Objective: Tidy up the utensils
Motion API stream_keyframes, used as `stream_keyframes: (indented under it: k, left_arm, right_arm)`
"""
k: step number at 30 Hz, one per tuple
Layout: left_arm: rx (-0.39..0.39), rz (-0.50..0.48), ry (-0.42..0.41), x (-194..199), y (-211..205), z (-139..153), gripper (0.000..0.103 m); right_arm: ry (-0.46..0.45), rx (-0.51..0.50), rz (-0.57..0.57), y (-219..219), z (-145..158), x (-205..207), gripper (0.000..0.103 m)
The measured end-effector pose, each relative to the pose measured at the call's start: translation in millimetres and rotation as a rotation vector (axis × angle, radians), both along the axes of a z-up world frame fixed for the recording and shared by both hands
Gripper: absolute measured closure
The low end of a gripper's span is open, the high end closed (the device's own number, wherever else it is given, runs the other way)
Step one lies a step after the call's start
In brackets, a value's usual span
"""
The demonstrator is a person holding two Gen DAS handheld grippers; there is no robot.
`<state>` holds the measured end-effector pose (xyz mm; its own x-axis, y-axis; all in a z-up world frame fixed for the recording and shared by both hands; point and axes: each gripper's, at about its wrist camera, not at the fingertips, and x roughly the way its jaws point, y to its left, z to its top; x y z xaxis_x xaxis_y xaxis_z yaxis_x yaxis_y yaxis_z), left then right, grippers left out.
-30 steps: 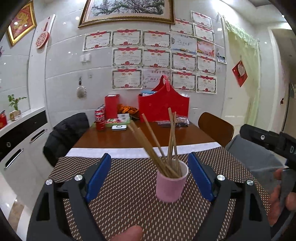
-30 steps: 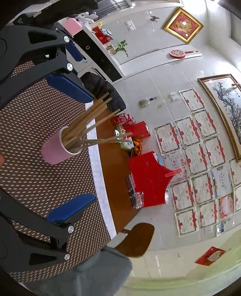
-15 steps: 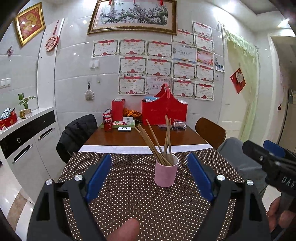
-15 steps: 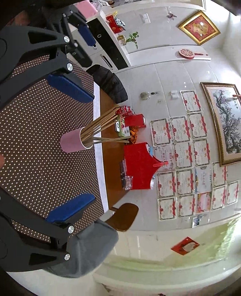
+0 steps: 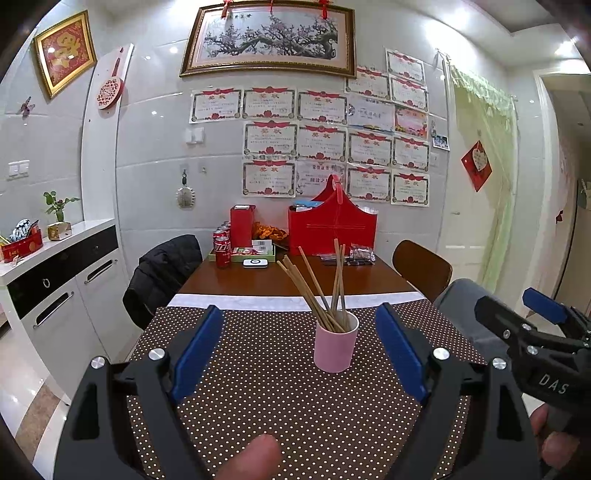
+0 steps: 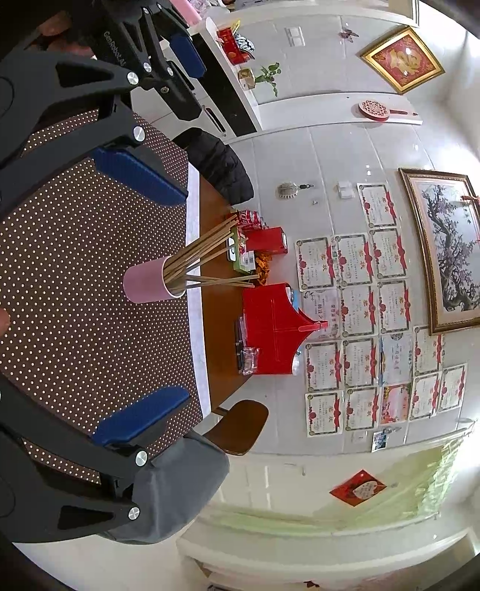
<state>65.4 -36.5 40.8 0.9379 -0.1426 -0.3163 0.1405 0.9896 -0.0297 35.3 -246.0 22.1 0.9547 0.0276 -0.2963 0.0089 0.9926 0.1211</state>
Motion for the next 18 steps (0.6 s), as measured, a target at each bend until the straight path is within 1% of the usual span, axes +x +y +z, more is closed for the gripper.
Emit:
stream_keyframes:
  k: [10, 16, 18]
  left_arm:
    - [-0.006, 0.001, 0.001, -1.9, 1.3, -0.1, 0.019]
    - [0.019, 0.013, -0.026, -6.0, -3.3, 0.8, 0.019]
    - [0.015, 0.008, -0.028, -6.2, -4.4, 1.0, 0.019]
  right_arm:
    - [0.006, -0.011, -0.006, 5.2, -0.8, 0.4, 0.006]
    - [0.008, -0.01, -0.003, 4.4, -2.0, 1.4, 0.006]
    - [0.01, -0.01, -0.004, 3.9, -2.5, 1.6, 0.006]
